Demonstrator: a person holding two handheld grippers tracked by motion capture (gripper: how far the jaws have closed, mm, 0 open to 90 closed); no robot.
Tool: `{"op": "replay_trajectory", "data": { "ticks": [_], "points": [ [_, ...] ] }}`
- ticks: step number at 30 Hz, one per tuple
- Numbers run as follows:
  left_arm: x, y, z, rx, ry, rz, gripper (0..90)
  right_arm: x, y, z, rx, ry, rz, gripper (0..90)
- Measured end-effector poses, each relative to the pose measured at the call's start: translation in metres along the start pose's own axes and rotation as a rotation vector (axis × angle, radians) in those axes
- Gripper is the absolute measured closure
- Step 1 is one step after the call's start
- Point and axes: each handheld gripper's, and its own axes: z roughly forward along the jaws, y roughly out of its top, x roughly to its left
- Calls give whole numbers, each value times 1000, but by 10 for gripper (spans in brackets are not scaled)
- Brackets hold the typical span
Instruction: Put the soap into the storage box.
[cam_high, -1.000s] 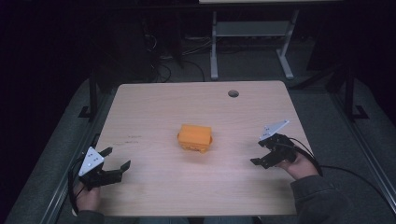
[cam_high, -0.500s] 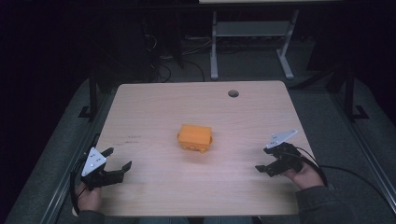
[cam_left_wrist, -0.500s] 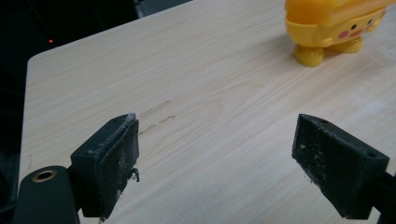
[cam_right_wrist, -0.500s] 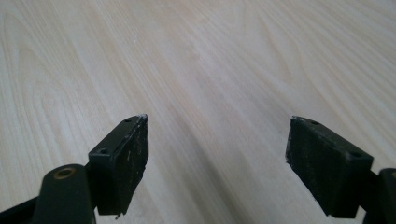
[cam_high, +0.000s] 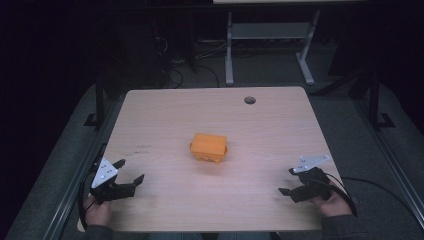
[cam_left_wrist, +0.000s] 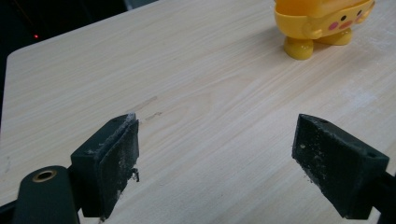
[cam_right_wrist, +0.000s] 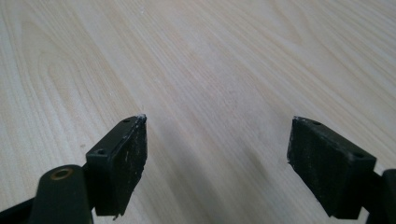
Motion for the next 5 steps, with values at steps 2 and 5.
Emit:
{"op": "replay_trajectory", "data": {
  "ticks": [2, 5],
  "points": [
    [0, 0, 0, 0, 1, -5, 139, 2, -5, -3, -35, -2, 17, 193],
    [0, 0, 1, -2, -2, 0, 139, 8, -14, -6, -66, -22, 36, 183]
  ]
}}
